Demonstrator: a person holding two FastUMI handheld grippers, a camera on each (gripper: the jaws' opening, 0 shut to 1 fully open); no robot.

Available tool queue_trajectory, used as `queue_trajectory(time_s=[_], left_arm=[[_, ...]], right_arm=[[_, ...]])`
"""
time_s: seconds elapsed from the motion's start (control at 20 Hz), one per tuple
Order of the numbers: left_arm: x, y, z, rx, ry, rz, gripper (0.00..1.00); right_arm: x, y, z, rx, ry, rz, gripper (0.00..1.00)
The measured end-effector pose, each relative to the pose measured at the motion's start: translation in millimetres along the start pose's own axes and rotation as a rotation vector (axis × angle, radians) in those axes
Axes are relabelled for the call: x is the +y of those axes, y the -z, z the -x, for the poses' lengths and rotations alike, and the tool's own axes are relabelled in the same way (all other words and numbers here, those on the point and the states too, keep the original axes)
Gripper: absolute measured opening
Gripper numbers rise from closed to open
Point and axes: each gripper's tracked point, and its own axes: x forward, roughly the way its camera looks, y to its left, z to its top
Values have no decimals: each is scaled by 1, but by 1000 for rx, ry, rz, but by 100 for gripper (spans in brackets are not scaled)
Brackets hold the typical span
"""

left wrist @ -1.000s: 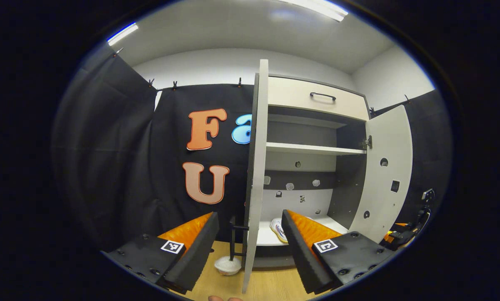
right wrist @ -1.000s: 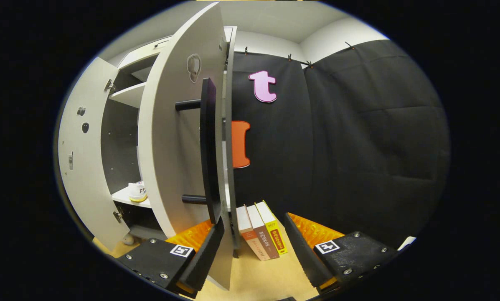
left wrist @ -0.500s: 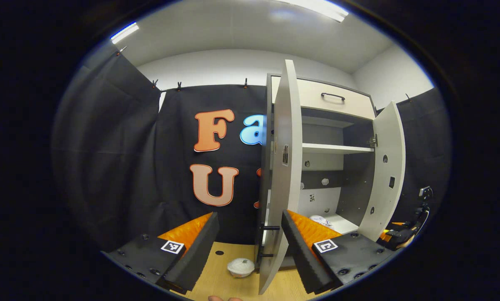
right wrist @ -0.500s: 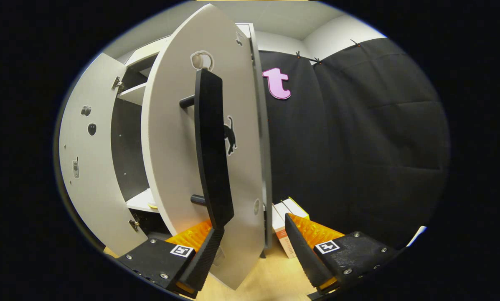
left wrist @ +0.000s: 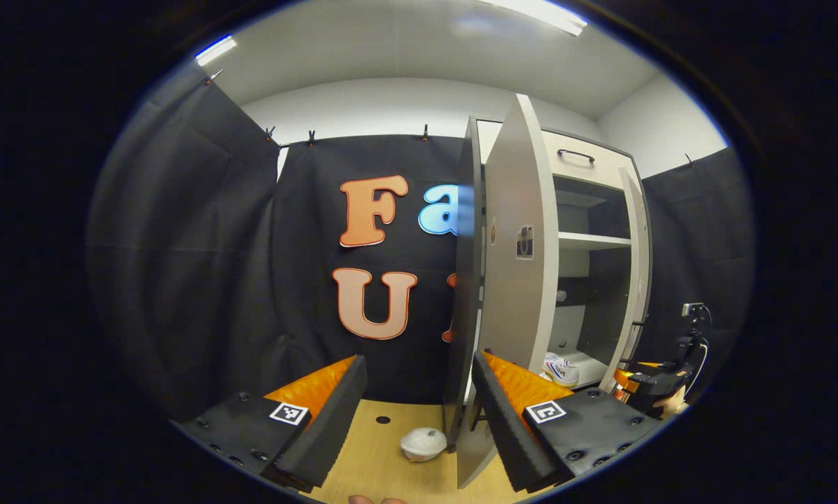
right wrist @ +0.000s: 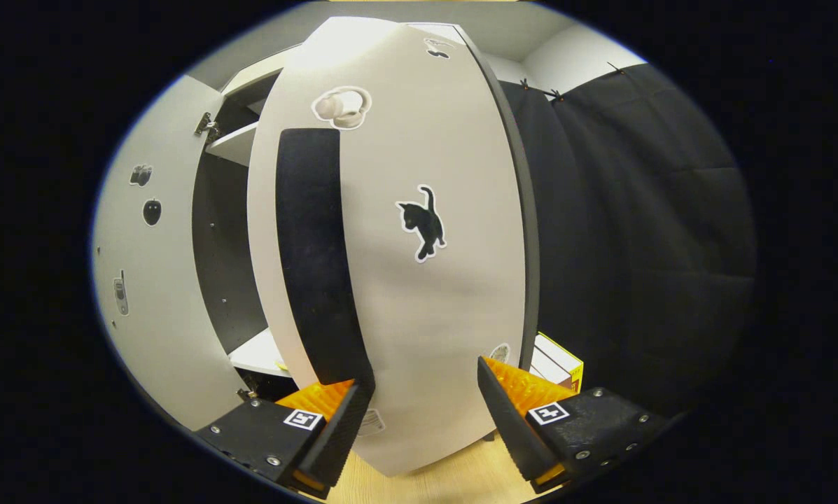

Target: Grab one shoe with the right hand and put it into the shoe cabinet, grab the other shoe with the left hand and put it into the shoe cabinet; then close the right door with the right hand and the left door with the left hand.

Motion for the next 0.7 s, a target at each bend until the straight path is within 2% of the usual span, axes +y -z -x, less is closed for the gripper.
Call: queue_trajectory(time_s=[0.45, 0.7], left_arm=[[25, 29, -12, 15, -12, -23, 95], [17, 60, -29, 47, 25, -24, 97]], right_arm=[[19, -4, -24, 13, 31, 38, 91], [25, -6, -27, 21, 52, 38, 91]])
